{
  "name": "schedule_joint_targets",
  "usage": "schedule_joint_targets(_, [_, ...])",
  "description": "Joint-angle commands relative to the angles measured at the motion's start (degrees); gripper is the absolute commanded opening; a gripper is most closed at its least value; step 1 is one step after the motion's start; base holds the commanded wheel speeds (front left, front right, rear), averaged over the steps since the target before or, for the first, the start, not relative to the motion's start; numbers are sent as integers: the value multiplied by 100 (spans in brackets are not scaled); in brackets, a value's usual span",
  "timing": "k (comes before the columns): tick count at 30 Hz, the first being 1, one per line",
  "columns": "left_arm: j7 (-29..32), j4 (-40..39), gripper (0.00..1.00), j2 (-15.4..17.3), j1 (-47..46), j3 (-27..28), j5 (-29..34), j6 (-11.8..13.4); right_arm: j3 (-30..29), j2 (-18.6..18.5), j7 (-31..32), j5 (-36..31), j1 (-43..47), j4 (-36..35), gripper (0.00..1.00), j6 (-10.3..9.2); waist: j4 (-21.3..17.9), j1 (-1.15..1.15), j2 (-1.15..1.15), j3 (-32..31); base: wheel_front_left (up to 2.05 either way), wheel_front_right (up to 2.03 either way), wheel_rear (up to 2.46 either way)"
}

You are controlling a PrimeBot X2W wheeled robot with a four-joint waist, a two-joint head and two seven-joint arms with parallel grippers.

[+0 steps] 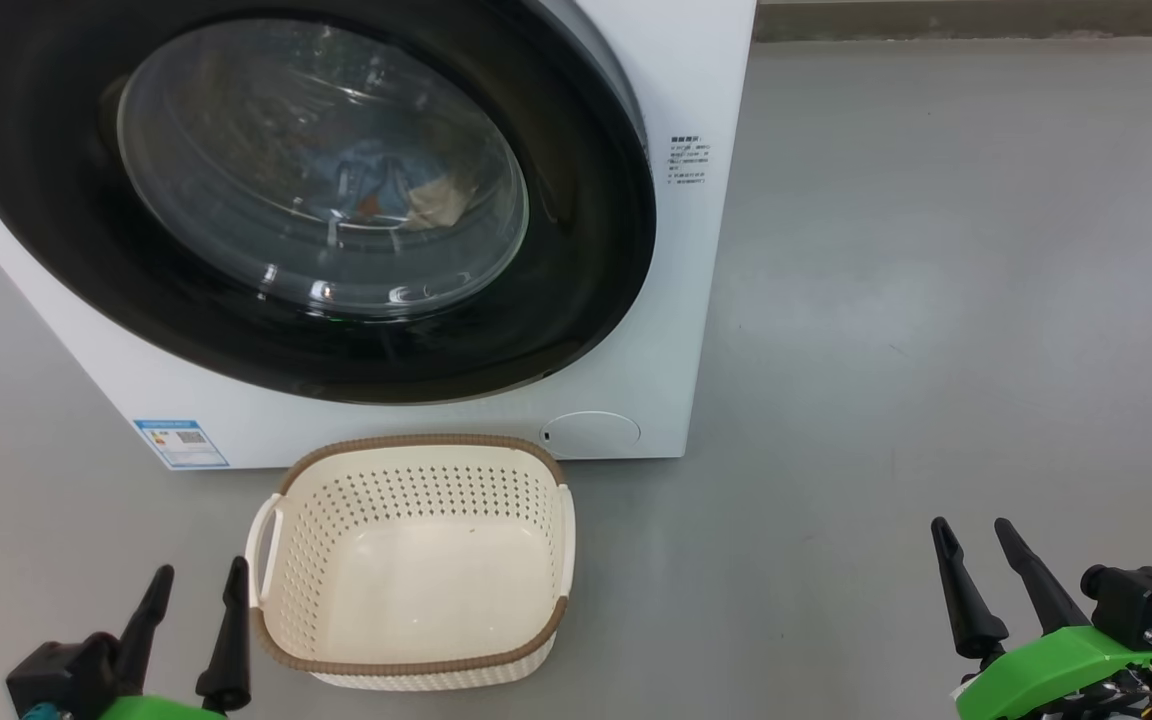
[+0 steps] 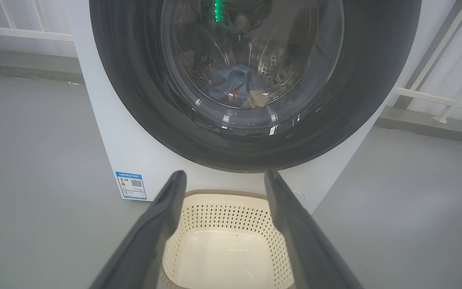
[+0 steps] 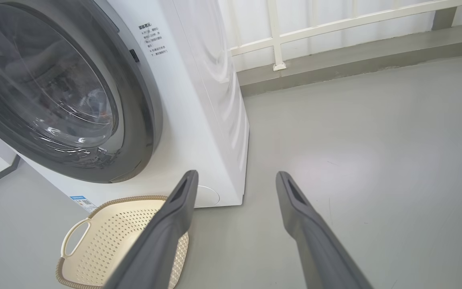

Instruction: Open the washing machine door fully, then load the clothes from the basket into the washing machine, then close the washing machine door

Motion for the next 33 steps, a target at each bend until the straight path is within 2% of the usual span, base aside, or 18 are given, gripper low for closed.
schedule_joint_targets(1, [-37,-104,100,140,-77,228,68,-9,109,-40,-28,-21,42,-157,100,-34,3,0,0,-17,0,0,0])
schedule_joint_targets(13, [-37,-118,100,93,-51,315,106,-9,98,-26,-28,-43,45,-185,100,-34,20,0,0,-17,0,0,0])
schedule_joint_targets(14, [0,-2,0,-19,56,101,55,0,-10,16,0,-9,47,-41,0,0,19,0,0,-17,0,0,0])
schedule_joint_targets(19, [11,263,0,-249,157,18,39,1,7,157,9,1,197,256,0,1,19,0,0,-15,0,0,0])
schedule_joint_targets(26, [126,223,0,-284,138,86,-338,1,-42,192,133,374,196,175,0,-1,3,13,0,-41,0,0,0])
schedule_joint_targets(29, [176,213,0,-299,127,115,-498,0,-60,208,183,534,193,146,0,-2,-3,3,0,-39,0,0,0])
schedule_joint_targets(33, [243,199,0,-319,105,155,-712,0,-83,228,248,748,183,107,0,-3,-12,0,0,-40,0,0,0])
